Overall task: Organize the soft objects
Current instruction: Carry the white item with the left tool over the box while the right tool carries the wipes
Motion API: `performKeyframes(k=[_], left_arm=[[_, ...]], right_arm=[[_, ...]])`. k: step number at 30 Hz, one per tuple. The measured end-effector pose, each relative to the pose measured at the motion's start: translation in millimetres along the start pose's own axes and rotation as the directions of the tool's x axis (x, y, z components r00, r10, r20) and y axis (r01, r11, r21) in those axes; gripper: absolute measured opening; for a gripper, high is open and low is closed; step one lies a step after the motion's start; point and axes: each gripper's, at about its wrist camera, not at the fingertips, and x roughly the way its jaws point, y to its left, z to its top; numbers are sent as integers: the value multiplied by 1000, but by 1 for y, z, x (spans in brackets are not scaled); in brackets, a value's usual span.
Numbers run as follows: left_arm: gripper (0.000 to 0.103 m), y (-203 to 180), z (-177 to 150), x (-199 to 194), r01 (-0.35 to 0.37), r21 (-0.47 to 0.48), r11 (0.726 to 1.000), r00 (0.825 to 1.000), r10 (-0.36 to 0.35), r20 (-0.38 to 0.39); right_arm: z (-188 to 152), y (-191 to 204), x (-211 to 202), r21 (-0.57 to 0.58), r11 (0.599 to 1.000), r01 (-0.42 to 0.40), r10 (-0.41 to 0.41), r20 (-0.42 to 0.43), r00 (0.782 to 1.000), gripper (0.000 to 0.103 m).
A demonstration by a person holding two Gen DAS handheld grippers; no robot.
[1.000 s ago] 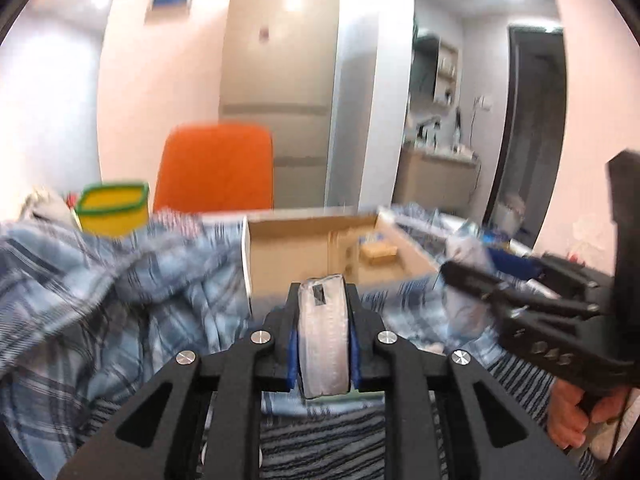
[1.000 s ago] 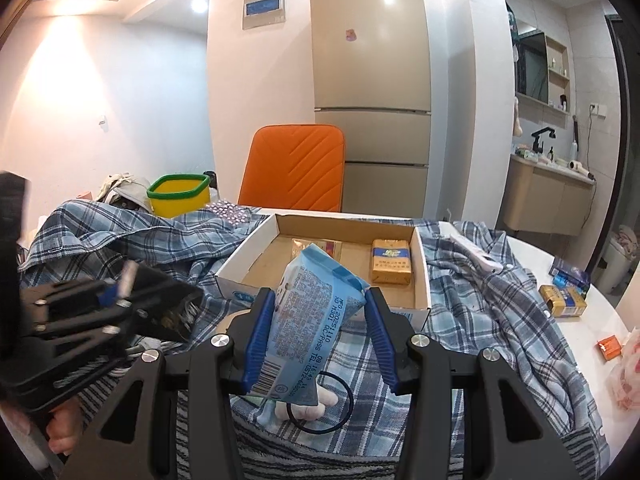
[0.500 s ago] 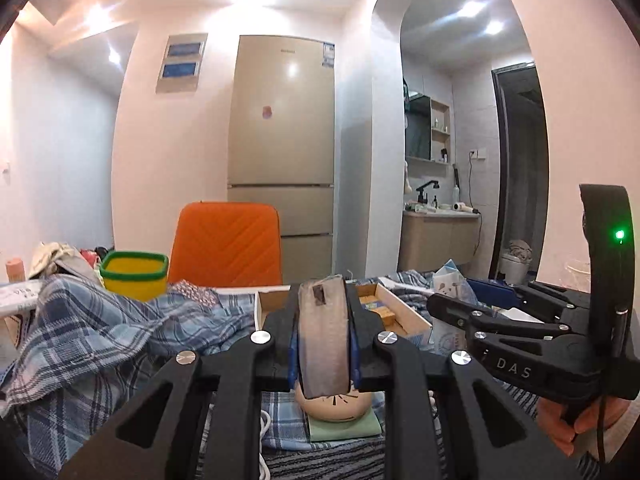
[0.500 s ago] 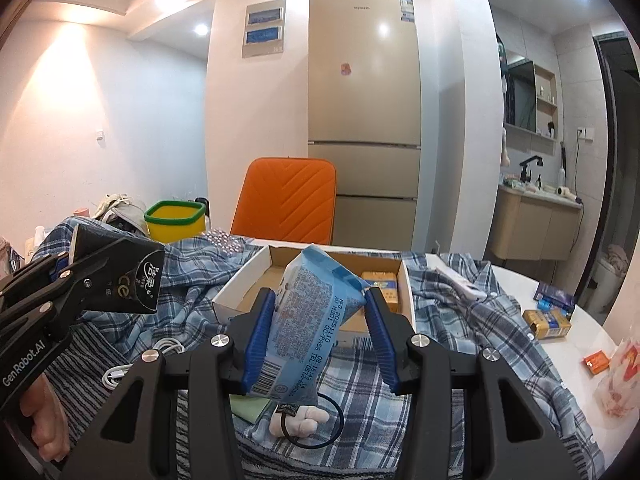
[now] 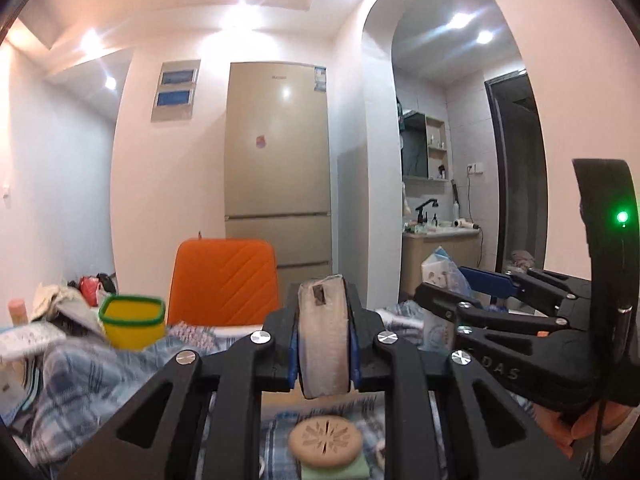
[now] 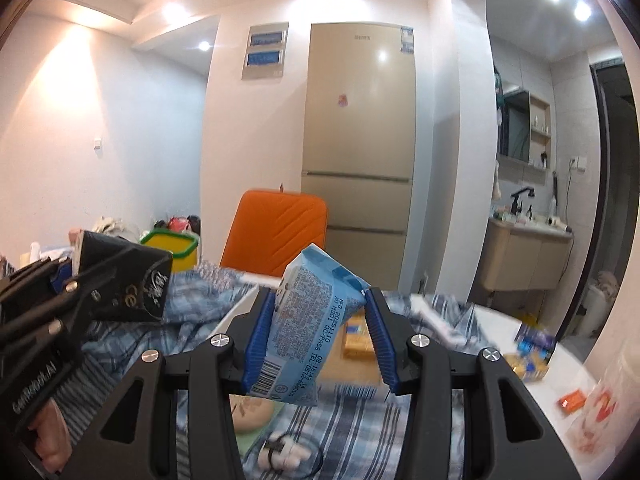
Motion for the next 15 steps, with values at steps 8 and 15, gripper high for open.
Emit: performKeyframes(k=[8, 15], left_arm=[[18, 3, 28, 43, -38, -27, 999, 995, 40, 87], [18, 22, 7, 97, -69, -65, 996, 997, 70, 13]], right_arm=[[44, -17, 23, 22, 995, 97, -99, 107, 989, 49], [35, -46, 62, 98, 986, 137, -149, 119, 982, 49]])
